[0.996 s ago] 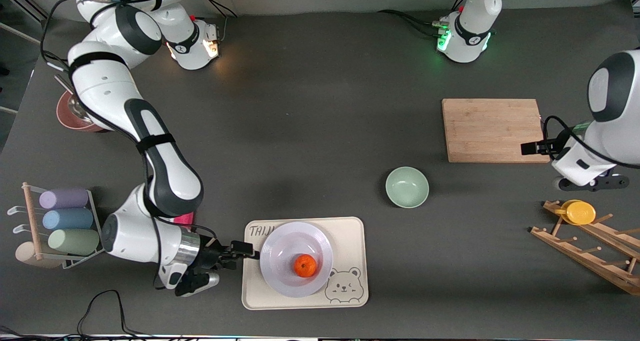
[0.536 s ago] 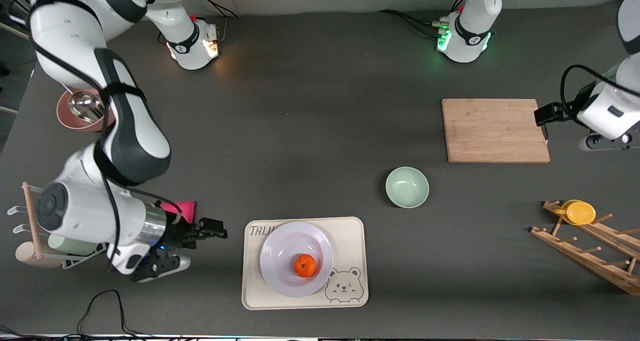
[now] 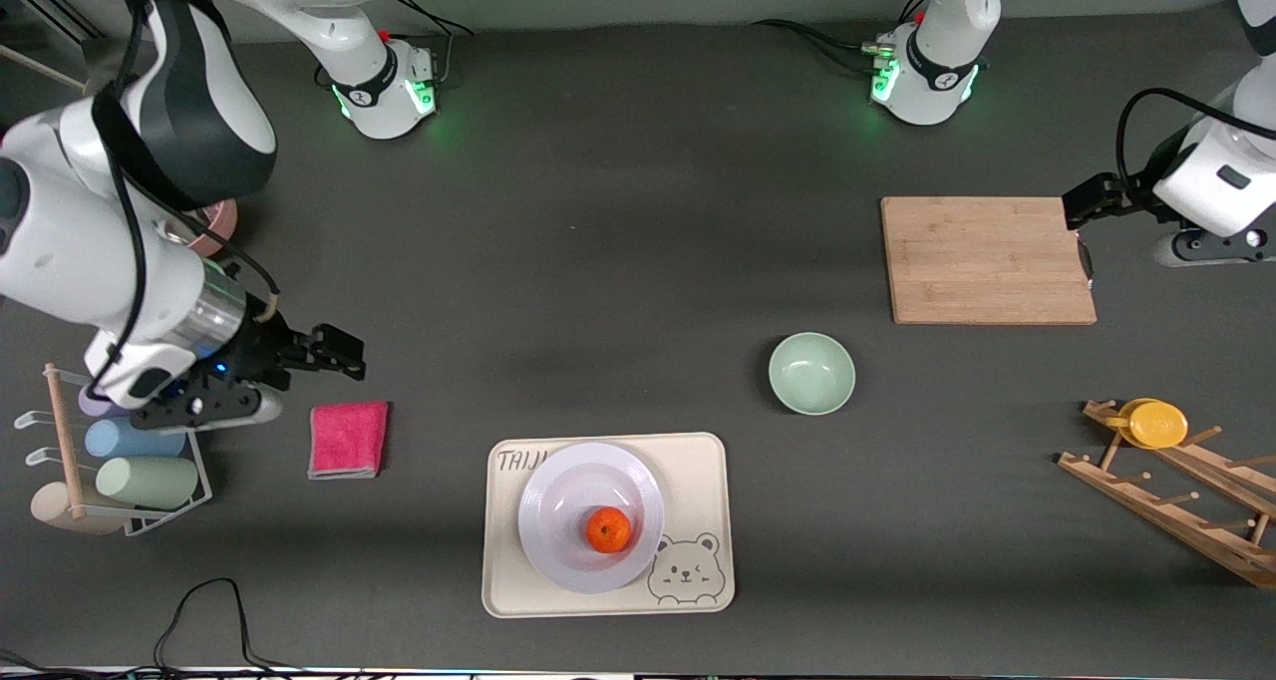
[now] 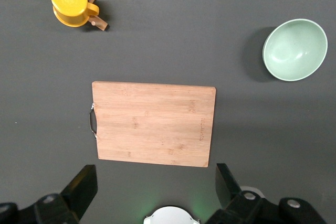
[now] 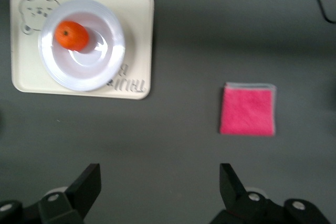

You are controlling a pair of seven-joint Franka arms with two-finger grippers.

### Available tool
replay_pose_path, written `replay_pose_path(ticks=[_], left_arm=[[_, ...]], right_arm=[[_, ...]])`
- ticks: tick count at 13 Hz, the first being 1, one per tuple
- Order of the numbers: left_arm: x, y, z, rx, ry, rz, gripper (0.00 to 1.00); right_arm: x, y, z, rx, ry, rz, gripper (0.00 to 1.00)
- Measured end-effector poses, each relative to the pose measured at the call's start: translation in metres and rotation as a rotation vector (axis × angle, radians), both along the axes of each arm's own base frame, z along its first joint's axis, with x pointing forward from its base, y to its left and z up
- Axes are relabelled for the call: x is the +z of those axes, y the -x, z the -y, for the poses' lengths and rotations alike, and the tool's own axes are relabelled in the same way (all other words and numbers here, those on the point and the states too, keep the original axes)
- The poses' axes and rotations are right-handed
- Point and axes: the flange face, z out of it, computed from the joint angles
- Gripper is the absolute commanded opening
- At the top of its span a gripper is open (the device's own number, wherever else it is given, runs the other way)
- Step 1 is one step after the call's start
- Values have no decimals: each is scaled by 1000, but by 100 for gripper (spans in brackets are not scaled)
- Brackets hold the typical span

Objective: Place orange and plate with both arms

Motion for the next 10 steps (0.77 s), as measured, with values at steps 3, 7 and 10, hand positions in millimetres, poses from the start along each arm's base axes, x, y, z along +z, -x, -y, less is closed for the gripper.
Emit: replay_pose_path(ticks=[3,7,10], left_arm=[[-10,14,1,-3,-4,5,100],[-7,19,4,1,-22,-5,100],[-5,19,5,-3,-17,1,100]], right_arm=[[19,22,26,-45,39,-21,100],[36,55,66,-114,75,-35,100],[43,82,78,-138,85,-41,100]])
